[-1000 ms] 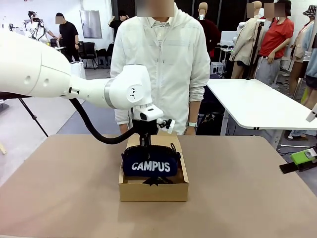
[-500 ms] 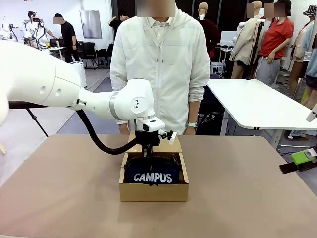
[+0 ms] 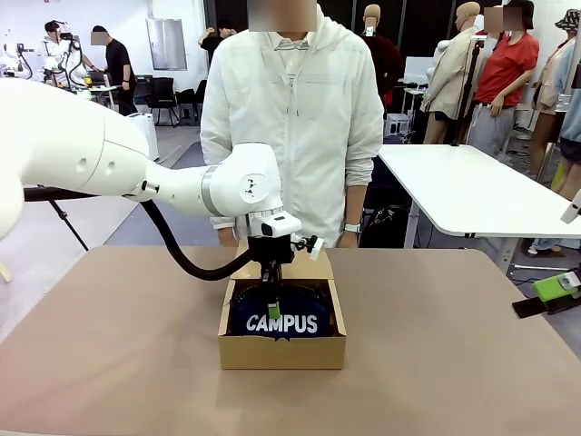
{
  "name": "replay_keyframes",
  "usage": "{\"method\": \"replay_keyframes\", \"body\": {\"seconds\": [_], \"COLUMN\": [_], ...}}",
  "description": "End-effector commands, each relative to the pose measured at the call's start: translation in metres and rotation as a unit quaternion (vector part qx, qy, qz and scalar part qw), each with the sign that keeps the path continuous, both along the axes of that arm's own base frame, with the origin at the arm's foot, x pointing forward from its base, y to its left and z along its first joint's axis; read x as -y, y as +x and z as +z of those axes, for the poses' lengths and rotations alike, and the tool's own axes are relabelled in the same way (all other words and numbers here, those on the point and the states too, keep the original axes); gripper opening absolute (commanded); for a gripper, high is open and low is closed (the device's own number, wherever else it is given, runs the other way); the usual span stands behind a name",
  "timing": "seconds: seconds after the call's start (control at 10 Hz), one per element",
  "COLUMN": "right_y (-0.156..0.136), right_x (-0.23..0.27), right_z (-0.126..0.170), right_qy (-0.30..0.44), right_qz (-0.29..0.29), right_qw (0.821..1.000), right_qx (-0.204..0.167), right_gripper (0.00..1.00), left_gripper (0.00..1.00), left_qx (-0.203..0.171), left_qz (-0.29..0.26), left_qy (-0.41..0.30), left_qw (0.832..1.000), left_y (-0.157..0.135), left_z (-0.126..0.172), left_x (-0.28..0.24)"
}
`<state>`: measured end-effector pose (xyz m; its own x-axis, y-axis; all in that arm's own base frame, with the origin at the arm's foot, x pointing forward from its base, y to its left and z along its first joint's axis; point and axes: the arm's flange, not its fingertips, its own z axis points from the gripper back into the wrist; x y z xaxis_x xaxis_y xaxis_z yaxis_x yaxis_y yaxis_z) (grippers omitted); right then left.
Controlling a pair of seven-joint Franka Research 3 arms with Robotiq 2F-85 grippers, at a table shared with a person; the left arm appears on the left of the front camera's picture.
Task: Pack the items into the box.
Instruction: Pick up the item indicated by the person and place it inside the Mailer Box.
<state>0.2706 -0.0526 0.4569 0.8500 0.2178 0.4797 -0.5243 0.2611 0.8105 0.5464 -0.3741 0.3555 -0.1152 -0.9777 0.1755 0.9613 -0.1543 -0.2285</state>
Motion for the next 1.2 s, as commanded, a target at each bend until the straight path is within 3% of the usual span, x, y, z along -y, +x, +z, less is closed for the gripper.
{"method": "replay_keyframes", "body": {"seconds": [0.0, 0.3, 0.4, 0.5, 0.6, 0.7, 0.8, 0.9, 1.0, 1.1], "right_y": [-0.004, -0.004, -0.004, -0.004, -0.004, -0.004, -0.004, -0.004, -0.004, -0.004], "right_x": [0.003, 0.003, 0.003, 0.003, 0.003, 0.003, 0.003, 0.003, 0.003, 0.003], "right_z": [0.000, 0.000, 0.000, 0.000, 0.000, 0.000, 0.000, 0.000, 0.000, 0.000], "right_qy": [-0.004, -0.004, -0.004, -0.004, -0.004, -0.004, -0.004, -0.004, -0.004, -0.004], "right_qz": [0.006, 0.006, 0.006, 0.006, 0.006, 0.006, 0.006, 0.006, 0.006, 0.006], "right_qw": [1.000, 1.000, 1.000, 1.000, 1.000, 1.000, 1.000, 1.000, 1.000, 1.000], "right_qx": [0.000, 0.000, 0.000, 0.000, 0.000, 0.000, 0.000, 0.000, 0.000, 0.000], "right_gripper": [1.00, 1.00, 1.00, 1.00, 1.00, 1.00, 1.00, 1.00, 1.00, 1.00], "left_gripper": [1.00, 1.00, 1.00, 1.00, 1.00, 1.00, 1.00, 1.00, 1.00, 1.00], "left_qx": [0.003, 0.016, 0.016, 0.016, -0.005, -0.037, -0.077, -0.050, -0.024, -0.025], "left_qz": [0.001, 0.029, 0.057, 0.122, 0.165, 0.234, 0.254, 0.315, 0.339, 0.400], "left_qy": [-0.019, -0.067, -0.106, -0.140, -0.162, -0.208, -0.267, -0.301, -0.346, -0.352], "left_qw": [1.000, 0.997, 0.993, 0.982, 0.973, 0.949, 0.926, 0.899, 0.874, 0.846], "left_y": [-0.007, -0.020, -0.025, -0.033, -0.047, -0.067, -0.098, -0.141, -0.195, -0.250], "left_z": [0.015, 0.073, 0.103, 0.133, 0.158, 0.184, 0.204, 0.218, 0.225, 0.223], "left_x": [-0.005, -0.019, -0.032, -0.052, -0.080, -0.124, -0.169, -0.219, -0.263, -0.299]}}
